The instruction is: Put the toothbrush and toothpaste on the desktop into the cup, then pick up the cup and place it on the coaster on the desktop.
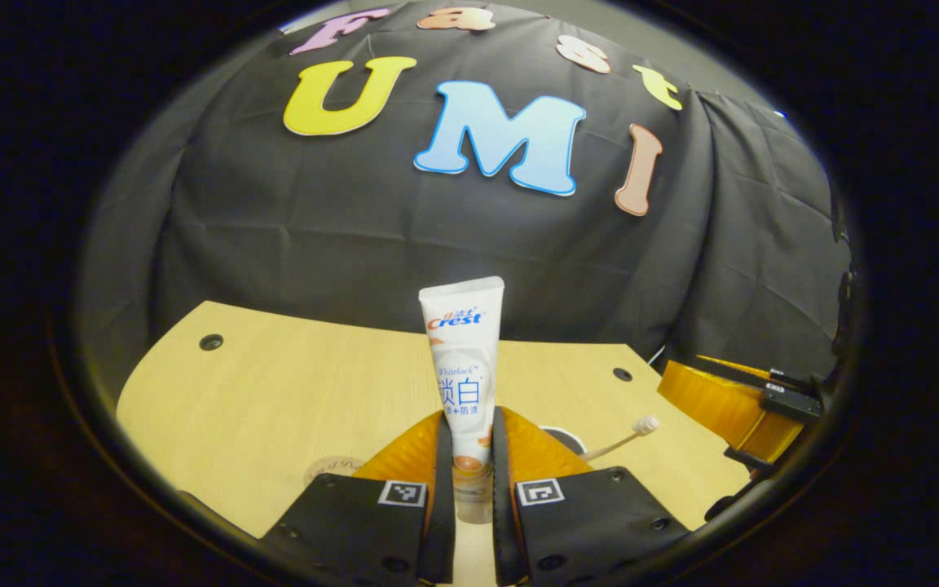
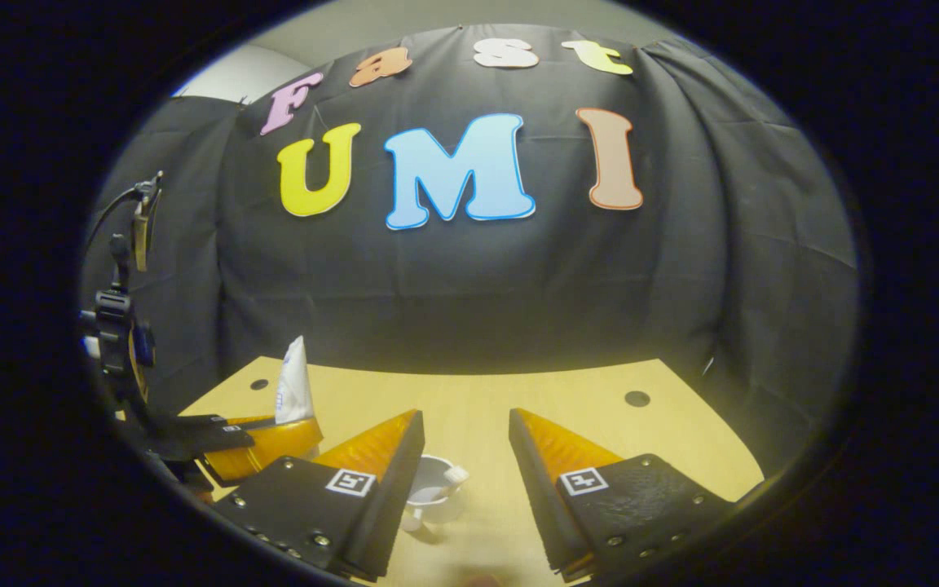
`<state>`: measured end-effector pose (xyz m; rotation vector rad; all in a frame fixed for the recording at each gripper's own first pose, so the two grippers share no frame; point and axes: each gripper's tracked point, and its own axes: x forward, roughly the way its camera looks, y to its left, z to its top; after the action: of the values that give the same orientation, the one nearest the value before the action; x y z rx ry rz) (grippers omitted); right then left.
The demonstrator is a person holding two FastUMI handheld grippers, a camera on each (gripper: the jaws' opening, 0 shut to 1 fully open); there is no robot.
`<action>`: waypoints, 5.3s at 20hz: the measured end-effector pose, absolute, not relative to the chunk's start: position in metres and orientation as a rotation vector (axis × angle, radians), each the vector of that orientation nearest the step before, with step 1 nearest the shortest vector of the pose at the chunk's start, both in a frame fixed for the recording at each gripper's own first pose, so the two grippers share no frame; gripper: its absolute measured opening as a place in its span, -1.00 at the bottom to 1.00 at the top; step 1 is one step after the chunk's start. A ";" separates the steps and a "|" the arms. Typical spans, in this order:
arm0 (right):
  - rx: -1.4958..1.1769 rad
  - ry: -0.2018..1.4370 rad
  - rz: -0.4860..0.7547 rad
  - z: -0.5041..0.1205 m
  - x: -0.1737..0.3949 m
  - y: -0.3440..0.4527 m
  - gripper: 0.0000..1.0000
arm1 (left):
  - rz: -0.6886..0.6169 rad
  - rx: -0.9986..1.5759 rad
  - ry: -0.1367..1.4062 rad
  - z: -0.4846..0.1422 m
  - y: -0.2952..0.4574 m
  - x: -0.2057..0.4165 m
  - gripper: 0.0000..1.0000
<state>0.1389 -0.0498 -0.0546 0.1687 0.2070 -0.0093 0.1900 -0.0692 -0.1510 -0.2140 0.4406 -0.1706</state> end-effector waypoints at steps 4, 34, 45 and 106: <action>0.128 0.203 -0.025 -0.053 0.134 -0.059 0.35 | -0.214 -0.257 0.336 -0.131 -0.087 0.215 -0.53; 0.169 0.277 -0.035 -0.080 0.113 -0.081 0.35 | -0.272 -0.256 0.355 -0.197 -0.150 0.235 0.77; 0.191 0.289 0.007 -0.078 0.115 -0.057 0.35 | -0.254 -0.230 0.289 -0.162 -0.127 0.219 0.84; 0.160 0.988 0.013 -0.237 0.126 0.037 -0.59 | -0.125 -0.229 0.285 -0.134 0.017 0.149 0.84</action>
<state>0.1259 0.0367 -0.2369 0.1595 0.9882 0.0130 0.1488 0.0168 -0.1338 -0.2292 0.2854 -0.1248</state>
